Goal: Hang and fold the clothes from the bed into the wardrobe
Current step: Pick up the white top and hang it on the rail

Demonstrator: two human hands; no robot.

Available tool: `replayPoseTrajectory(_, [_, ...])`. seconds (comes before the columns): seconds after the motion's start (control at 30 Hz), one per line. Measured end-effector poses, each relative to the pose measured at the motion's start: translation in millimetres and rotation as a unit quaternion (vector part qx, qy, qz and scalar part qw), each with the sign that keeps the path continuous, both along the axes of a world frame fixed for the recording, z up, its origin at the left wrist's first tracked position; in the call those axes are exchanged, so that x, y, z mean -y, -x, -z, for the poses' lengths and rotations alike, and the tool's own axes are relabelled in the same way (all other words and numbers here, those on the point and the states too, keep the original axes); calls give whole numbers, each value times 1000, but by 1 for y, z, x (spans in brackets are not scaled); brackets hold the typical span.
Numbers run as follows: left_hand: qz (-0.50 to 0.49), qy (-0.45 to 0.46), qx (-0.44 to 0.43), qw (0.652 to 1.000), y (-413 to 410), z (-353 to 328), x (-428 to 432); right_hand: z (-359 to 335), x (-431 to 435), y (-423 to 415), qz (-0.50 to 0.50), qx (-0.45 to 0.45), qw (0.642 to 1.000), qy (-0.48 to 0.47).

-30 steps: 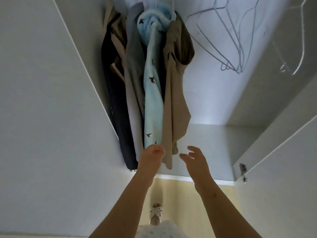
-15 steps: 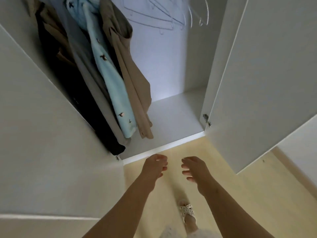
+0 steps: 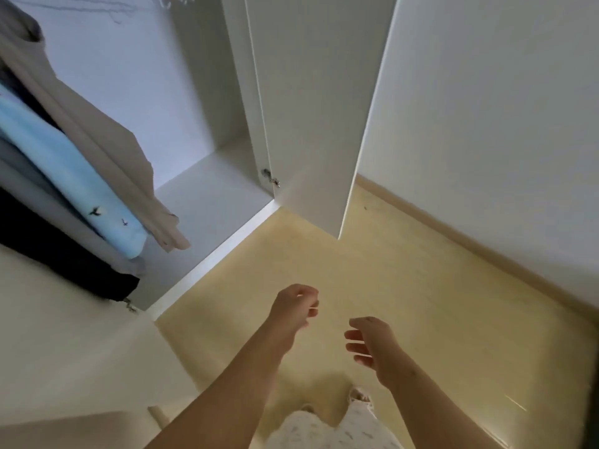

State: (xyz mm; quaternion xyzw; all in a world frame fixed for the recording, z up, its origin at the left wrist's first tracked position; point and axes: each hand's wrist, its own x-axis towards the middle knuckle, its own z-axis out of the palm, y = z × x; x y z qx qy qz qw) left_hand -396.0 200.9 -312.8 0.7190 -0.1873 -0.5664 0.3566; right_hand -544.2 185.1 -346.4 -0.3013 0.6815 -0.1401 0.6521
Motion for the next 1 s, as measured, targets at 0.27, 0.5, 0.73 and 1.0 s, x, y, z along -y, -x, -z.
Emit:
replayPoseTrajectory(0.27, [175, 14, 19, 984, 133, -1, 8, -15, -36, 131, 199, 9, 979, 42])
replayPoseTrajectory(0.5, [367, 18, 15, 930, 318, 0, -31, -26, -128, 295, 397, -4, 916, 58])
replayPoseTrajectory(0.73, [485, 25, -9, 874, 491, -4, -95, -35, -236, 441, 547, -27, 834, 72])
replayPoseTrajectory(1.0, [594, 24, -5, 804, 614, -3, -129, -27, -292, 530, 667, 0, 743, 62])
